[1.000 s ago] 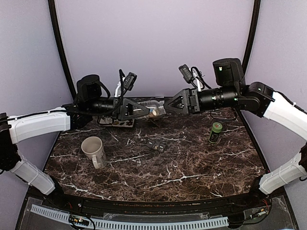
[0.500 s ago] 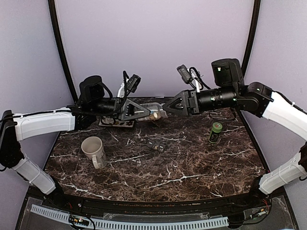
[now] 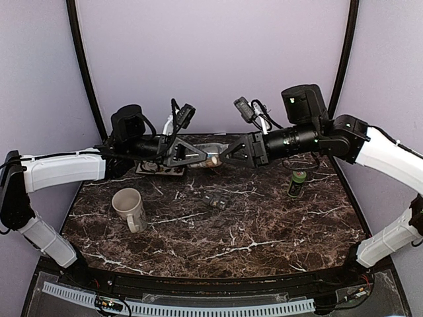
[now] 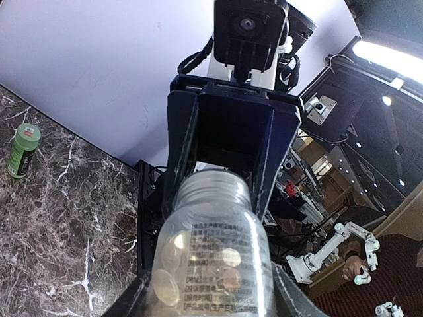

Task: Sort the pills into containers
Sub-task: Screw the lid of the pill bottle onto the pill bottle.

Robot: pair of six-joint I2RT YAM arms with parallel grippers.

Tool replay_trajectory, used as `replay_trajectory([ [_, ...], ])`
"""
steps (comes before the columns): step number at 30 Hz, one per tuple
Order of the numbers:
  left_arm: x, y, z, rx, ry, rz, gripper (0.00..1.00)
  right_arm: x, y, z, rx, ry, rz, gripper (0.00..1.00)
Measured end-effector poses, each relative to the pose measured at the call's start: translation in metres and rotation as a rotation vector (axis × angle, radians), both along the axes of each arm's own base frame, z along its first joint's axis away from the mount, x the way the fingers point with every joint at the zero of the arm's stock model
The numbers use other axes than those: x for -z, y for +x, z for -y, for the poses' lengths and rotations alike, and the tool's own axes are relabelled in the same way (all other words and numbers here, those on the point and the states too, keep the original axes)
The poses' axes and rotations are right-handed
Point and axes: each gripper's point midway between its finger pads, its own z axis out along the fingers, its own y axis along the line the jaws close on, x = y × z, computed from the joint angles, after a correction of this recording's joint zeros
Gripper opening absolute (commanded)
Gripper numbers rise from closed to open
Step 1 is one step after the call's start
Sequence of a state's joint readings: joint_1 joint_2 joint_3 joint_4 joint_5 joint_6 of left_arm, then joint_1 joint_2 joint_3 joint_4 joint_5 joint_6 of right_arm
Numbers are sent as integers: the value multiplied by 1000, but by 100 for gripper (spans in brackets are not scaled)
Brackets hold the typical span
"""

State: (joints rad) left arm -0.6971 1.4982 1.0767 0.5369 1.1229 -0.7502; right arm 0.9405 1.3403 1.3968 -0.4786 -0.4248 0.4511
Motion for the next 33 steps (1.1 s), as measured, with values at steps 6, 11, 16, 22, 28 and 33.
replay_trajectory([
  [6,-1,-1,-1,13,-7,6,0,-1,1,-1,2,-6,-4,33],
  [11,-1,0,-2,18,-10,13,0,-1,2,-4,0,-15,-21,27],
  [16,2,2,-5,10,-5,48,0,3,4,-7,15,-10,-119,21],
  [22,-3,6,-8,-49,-9,121,0,-2,9,-11,38,66,-293,20],
  [28,-8,9,-13,-133,6,211,0,-5,13,-15,48,155,-456,19],
  [33,-11,7,-15,-202,30,307,0,-8,13,-18,48,197,-579,17],
])
